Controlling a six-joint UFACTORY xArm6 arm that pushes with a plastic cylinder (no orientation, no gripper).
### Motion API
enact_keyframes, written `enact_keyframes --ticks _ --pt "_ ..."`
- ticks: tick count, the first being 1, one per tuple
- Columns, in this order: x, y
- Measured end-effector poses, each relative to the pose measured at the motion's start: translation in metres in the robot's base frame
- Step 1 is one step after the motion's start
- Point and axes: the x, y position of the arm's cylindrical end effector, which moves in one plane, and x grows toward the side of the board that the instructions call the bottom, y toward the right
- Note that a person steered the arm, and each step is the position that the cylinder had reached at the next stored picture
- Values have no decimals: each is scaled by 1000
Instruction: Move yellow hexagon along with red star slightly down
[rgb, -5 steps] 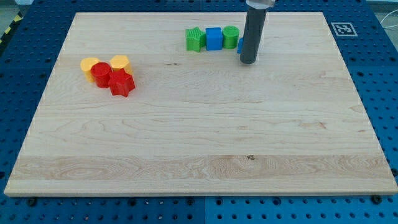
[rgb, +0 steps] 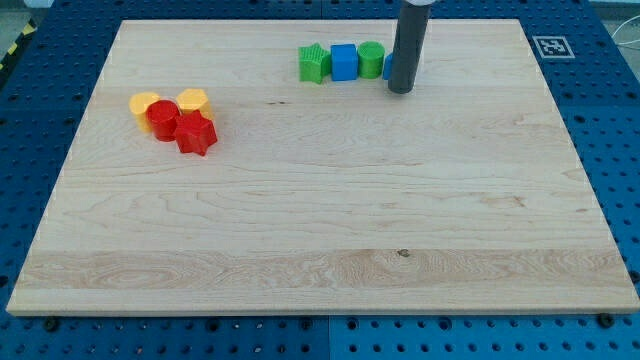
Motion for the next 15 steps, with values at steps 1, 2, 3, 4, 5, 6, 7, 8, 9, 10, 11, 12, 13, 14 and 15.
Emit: enact_keyframes --ticks 1,2,3,4,5,6,7,8,9,10,11,12,13,14,15 --pt "0 0" --pt "2 4" --pt "2 21" --pt "2 31" --pt "2 31" --pt "2 27" --pt "0 18" --pt "-4 18" --pt "-4 18" --pt "-4 18" --pt "43 11" --pt "100 -27" --pt "112 -39" --pt "111 -60" --pt "63 -125"
